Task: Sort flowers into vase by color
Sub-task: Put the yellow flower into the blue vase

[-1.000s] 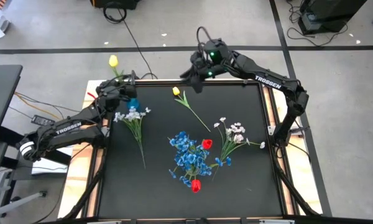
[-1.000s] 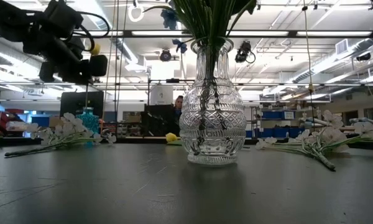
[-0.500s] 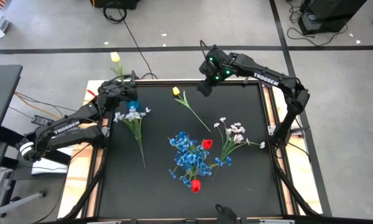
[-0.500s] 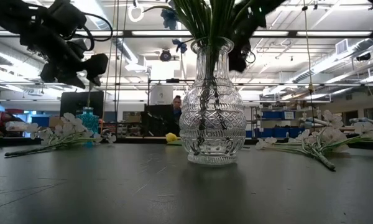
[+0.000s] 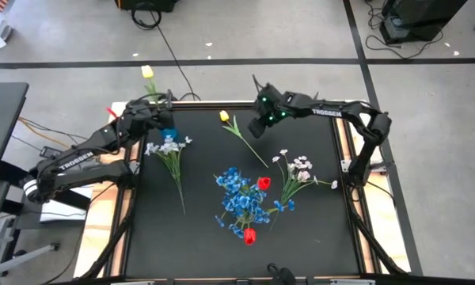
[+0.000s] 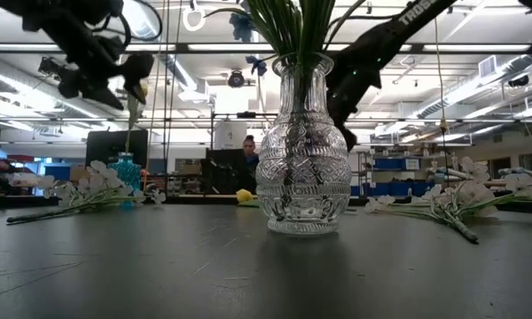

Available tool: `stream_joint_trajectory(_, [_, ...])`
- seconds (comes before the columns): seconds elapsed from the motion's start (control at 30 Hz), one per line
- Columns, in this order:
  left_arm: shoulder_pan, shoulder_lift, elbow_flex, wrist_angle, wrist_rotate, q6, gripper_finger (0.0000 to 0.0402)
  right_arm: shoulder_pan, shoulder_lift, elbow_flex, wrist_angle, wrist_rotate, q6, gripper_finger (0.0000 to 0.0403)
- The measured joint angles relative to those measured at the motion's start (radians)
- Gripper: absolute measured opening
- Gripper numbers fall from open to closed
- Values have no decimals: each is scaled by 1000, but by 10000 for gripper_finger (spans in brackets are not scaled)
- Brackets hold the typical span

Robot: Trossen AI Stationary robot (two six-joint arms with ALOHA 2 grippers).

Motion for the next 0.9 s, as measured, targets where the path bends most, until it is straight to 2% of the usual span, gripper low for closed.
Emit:
stream_joint_trajectory(0.2, [-33,2,111,-73,1,5,265,55,94,19,102,21,14,165])
stream_joint_trajectory(0.4, [-81,3,155,-103,14,-29,247,74,227,82,65,-7,48,159])
stream_joint_trajectory(0.53, [-127,3,158,-106,15,-59,235,88,306,162,-21,-17,37,159])
stream_joint_trajectory(0.8, [-179,46,158,-101,16,-120,223,140,437,384,-235,154,-43,159])
stream_joint_trajectory(0.9, [-194,66,158,-99,16,-132,223,151,448,408,-268,188,-43,159])
